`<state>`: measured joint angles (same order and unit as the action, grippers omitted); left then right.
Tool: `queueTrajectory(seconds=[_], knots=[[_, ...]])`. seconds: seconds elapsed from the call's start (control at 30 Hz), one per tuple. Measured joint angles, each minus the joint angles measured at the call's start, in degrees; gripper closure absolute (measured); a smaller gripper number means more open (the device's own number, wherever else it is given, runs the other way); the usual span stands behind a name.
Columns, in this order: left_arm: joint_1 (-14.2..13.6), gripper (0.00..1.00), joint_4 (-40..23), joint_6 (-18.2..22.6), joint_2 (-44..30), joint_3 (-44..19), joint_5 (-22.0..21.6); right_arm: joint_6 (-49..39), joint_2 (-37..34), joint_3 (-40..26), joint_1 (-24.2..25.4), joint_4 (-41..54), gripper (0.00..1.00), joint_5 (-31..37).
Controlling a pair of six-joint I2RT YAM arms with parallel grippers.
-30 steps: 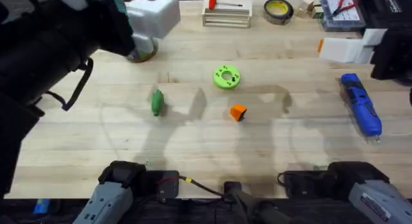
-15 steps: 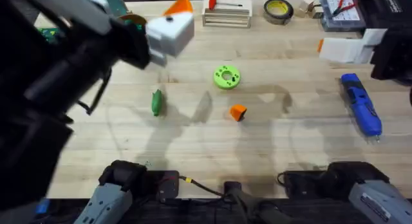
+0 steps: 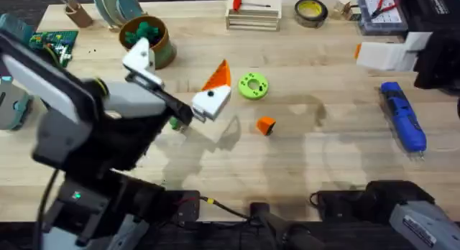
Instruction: Pick up the gripper from the table and insert it into the empty holder that is missing its gripper. Then pick up a screw, insert it into the mounting hole, and use the screwdriver to tighten it. Finally, clean up the table by picking up the vegetable and placing it into the bucket.
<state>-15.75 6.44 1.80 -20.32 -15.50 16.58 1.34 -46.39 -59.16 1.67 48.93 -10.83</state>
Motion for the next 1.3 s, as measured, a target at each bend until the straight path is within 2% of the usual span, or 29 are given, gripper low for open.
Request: queueTrajectory(seconds=[0.47, 0.57, 0.77, 0.9, 1.1, 1.3], knots=[[0.0, 0.008, 1.5, 0.8, 16.3, 13.1, -0.1, 0.0, 0.0, 0.0, 0.0, 0.0, 0.011, 0.0], [0.0, 0.008, -1.1, 0.9, 19.0, 15.2, 0.0, 0.0, 0.0, 0.0, 0.0, 0.0, 0.011, 0.0], [-0.1, 0.008, -4.6, 1.0, 20.0, 15.2, 0.6, 0.0, 0.0, 0.0, 0.0, 0.0, 0.010, 0.0], [-0.1, 0.008, -9.6, -0.4, 20.0, 15.2, 2.4, 0.0, 0.0, 0.0, 0.0, 0.0, 0.010, 0.0], [-0.1, 0.007, -9.5, -4.8, 20.0, 15.2, 4.6, 0.0, 0.0, 0.0, 0.0, 0.0, 0.010, 0.0], [-0.1, 0.008, -9.5, -6.3, 20.0, 15.2, 4.9, 0.0, 0.0, 0.0, 0.0, 0.0, 0.010, 0.0]])
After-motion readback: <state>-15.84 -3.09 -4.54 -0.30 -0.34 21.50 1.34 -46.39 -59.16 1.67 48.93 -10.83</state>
